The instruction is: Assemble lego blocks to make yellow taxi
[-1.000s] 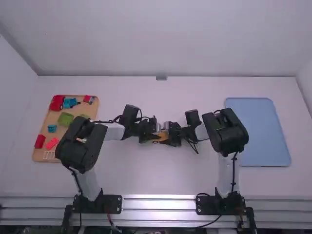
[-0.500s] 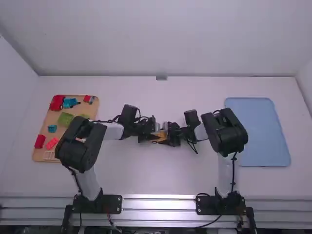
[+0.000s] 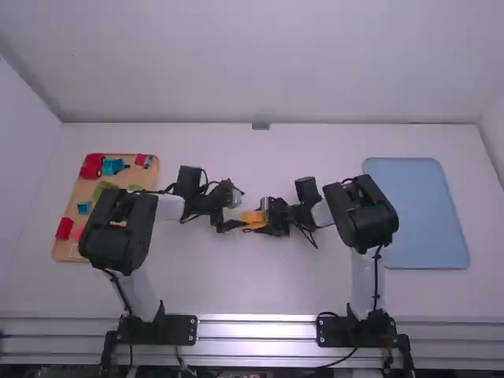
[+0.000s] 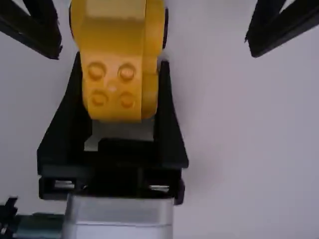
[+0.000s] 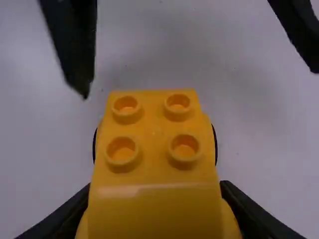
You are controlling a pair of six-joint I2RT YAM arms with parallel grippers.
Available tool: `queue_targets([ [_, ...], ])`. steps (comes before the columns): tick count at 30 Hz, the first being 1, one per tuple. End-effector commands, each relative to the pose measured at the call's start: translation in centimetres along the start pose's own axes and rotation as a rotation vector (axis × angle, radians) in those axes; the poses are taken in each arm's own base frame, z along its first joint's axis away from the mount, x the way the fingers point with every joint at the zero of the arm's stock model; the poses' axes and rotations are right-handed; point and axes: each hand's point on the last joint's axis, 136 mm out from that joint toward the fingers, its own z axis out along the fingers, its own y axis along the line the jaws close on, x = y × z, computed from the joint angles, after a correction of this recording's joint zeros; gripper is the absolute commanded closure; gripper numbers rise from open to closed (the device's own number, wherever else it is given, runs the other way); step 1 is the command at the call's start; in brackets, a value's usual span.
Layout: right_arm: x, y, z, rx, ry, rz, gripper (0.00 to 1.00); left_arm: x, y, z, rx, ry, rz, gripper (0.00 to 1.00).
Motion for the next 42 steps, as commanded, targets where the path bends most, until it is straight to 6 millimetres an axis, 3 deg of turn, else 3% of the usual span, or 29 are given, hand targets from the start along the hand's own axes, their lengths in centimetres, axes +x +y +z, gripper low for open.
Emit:
queue_targets([
  [1, 0.4, 0.5, 0.3, -0.02, -0.007, 0.017, 0.45, -1.4, 1.1, -2.2, -0.042, -0.036, 0.02, 0.01],
  [5, -0.2, 0.3, 0.2, -0.017, -0.026, 0.033, 0.45, -1.7, 3.6, -6.1, -0.159, -0.032, -0.068, 0.01],
  [6, -0.9, -0.5, -0.2, 0.001, -0.052, 0.07, 0.45, -1.1, 5.3, -8.2, -0.252, -0.01, -0.163, 0.01],
  [8, -2.2, -2.0, -1.2, 0.046, -0.076, 0.128, 0.42, 0.5, 7.6, -10.7, -0.393, 0.037, -0.335, 0.01],
  [10, -3.2, -3.0, -2.4, 0.076, -0.089, 0.17, 0.42, 1.7, 8.7, -12.0, -0.479, 0.065, -0.447, 0.01],
  [14, -6.0, -5.9, -7.4, 0.203, -0.103, 0.28, 0.42, 4.5, 10.3, -14.1, -0.663, 0.124, -0.696, 0.01],
  [16, -6.4, -7.6, -11.5, 0.346, -0.052, 0.355, 0.44, 5.6, 10.6, -14.6, -0.735, 0.162, -0.769, 0.01],
  [17, -6.4, -7.7, -11.8, 0.357, -0.045, 0.361, 0.43, 5.7, 10.6, -14.6, -0.74, 0.165, -0.772, 0.01],
  [18, -6.2, -8.2, -13.9, 0.428, -0.008, 0.395, 0.43, 6.1, 10.7, -14.8, -0.764, 0.181, -0.784, 0.01],
  [19, -5.8, -8.5, -16.7, 0.519, 0.041, 0.443, 0.43, 6.4, 10.9, -15.2, -0.791, 0.193, -0.798, 0.01],
  [21, -5.3, -8.6, -19.9, 0.622, 0.098, 0.495, 0.44, 6.7, 11.0, -15.6, -0.811, 0.201, -0.805, 0.01],
  [25, -3.6, -7.9, -28.4, 0.924, 0.195, 0.694, 0.47, 6.8, 11.1, -15.8, -0.822, 0.203, -0.806, 0.01],
  [28, -2.1, -6.5, -34.7, 1.176, 0.222, 0.87, 0.47, 6.7, 11.3, -15.8, -0.826, 0.198, -0.799, 0.01],
  [29, -1.1, -5.4, -37.8, 1.306, 0.24, 0.953, 0.46, 6.6, 11.4, -15.9, -0.829, 0.193, -0.793, 0.01],
  [31, 0.2, -4.0, -41.0, 1.441, 0.257, 1.043, 0.43, 6.5, 11.5, -15.9, -0.83, 0.187, -0.788, 0.01],
  [33, 1.6, -2.7, -43.5, 1.532, 0.258, 1.118, 0.43, 6.4, 11.7, -16.0, -0.838, 0.172, -0.806, 0.01],
  [35, 2.4, -2.2, -44.3, 1.548, 0.26, 1.147, 0.43, 6.3, 11.8, -16.0, -0.846, 0.154, -0.835, 0.01],
  [36, 3.8, -1.6, -45.0, 1.563, 0.268, 1.193, 0.43, 6.3, 11.8, -16.1, -0.857, 0.133, -0.884, 0.01],
  [42, 9.8, -0.9, -45.8, 1.561, 0.307, 1.322, 0.43, 7.7, 12.0, -17.2, -0.972, 0.15, -1.003, 0.01],
])
